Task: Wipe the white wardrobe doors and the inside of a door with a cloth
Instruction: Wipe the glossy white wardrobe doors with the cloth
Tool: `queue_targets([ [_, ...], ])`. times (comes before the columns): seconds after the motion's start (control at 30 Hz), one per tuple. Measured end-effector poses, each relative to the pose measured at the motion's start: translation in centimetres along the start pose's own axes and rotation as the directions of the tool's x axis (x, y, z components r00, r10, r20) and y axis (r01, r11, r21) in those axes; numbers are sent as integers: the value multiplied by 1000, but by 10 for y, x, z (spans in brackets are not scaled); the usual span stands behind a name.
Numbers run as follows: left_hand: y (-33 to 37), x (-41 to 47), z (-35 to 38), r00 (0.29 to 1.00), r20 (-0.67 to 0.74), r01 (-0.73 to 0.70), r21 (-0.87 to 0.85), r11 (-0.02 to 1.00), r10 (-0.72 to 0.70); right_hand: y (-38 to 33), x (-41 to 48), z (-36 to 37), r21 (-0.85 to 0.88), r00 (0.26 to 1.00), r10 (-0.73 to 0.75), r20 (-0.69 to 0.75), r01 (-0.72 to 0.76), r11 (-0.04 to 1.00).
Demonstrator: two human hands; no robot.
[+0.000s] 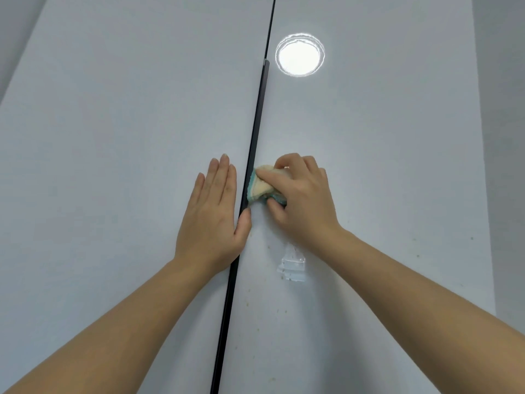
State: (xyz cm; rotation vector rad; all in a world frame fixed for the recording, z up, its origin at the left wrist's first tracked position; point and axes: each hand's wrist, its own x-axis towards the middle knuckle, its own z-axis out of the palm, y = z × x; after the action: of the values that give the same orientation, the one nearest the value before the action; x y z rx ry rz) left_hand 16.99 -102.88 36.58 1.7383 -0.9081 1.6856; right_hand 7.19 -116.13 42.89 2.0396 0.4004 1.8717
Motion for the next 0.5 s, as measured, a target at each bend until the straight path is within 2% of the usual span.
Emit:
queue_targets([
  [0.1,-1,-1,2,1000,-6,-18,0,1000,18,-5,12,4,1,991,127,-33,-127,992],
  [0.2,-2,-1,2,999,-36,-22,-76,997,19,-11,0,5,0,994,104,-39,-104,995],
  [0.33,-6,-1,2,996,-83,-40,-138,990,28,-22,-64,0,46,994,-104,24,103,994],
  [0.43,-6,-2,2,996,-85,-39,-122,992,29,-27,-105,-9,73,931,-344,124,338,938],
  [0.5,-5,-1,1,996,-80,-37,-115,993,28,-17,-98,-12,65,909,-389,153,383,921],
])
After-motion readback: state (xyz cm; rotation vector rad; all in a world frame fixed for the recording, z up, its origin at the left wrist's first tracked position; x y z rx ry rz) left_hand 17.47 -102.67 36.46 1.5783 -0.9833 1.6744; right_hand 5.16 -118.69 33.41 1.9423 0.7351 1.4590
